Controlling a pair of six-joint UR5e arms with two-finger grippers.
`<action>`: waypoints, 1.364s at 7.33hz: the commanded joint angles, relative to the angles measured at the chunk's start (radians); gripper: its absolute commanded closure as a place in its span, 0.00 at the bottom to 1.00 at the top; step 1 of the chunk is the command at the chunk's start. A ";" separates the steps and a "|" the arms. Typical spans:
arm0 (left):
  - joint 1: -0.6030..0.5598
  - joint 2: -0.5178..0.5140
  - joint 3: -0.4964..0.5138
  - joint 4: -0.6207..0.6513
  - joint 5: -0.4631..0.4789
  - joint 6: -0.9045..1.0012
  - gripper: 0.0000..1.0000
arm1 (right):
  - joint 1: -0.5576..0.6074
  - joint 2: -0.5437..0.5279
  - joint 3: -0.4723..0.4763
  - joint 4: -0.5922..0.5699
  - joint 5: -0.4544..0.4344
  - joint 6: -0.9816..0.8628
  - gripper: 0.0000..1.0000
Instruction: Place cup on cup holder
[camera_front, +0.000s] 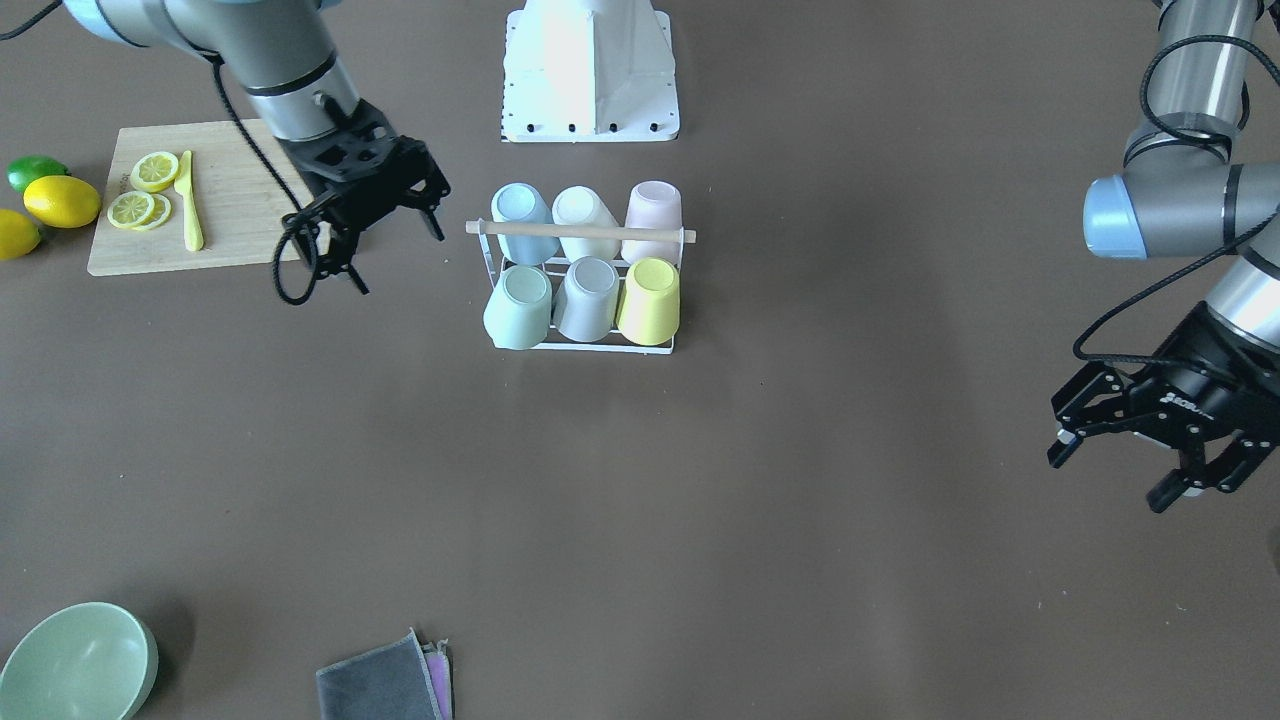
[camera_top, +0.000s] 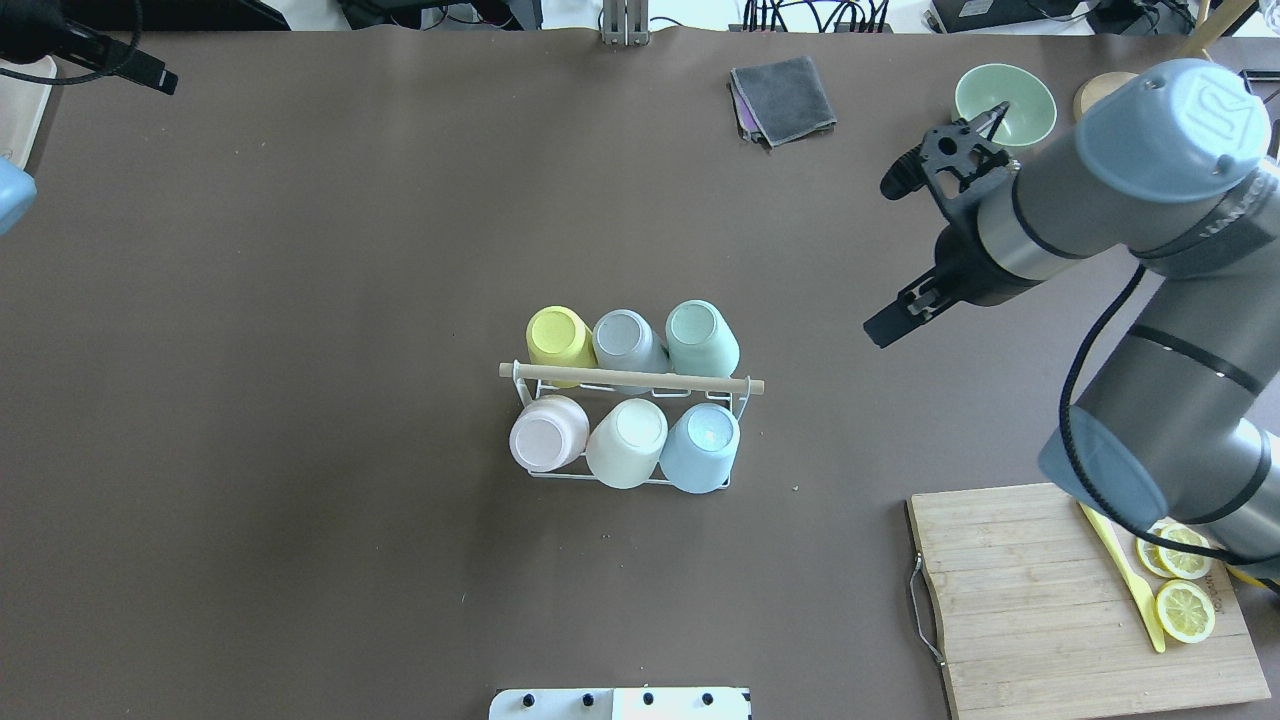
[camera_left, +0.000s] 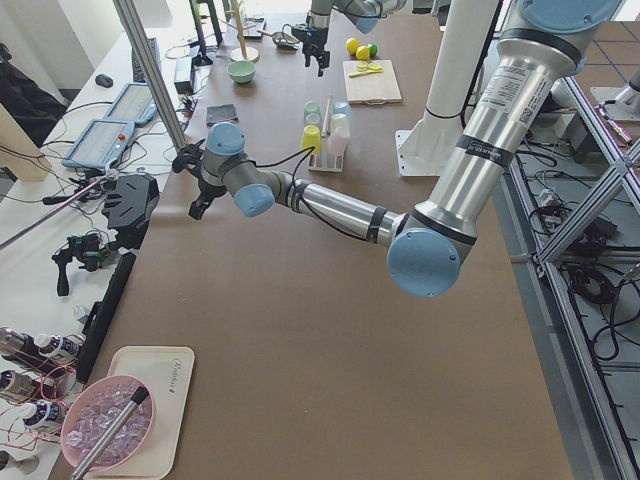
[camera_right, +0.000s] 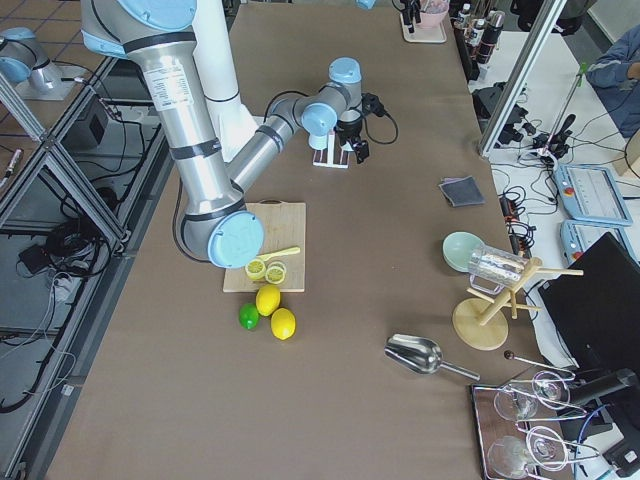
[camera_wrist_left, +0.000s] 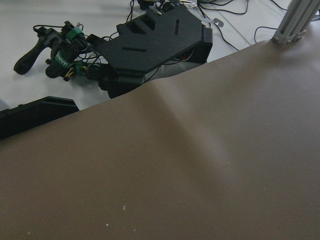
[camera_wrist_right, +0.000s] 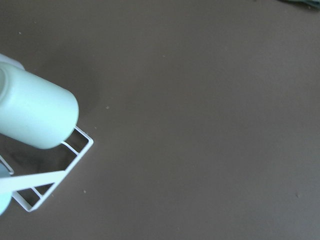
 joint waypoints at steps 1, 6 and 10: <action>-0.061 0.106 -0.012 0.207 0.070 0.121 0.02 | 0.109 -0.147 -0.028 -0.012 0.109 -0.012 0.00; -0.152 0.284 -0.021 0.451 -0.058 0.286 0.02 | 0.567 -0.370 -0.226 -0.003 0.109 -0.010 0.00; -0.205 0.321 -0.058 0.450 -0.103 0.285 0.02 | 0.726 -0.390 -0.365 -0.006 0.132 -0.010 0.00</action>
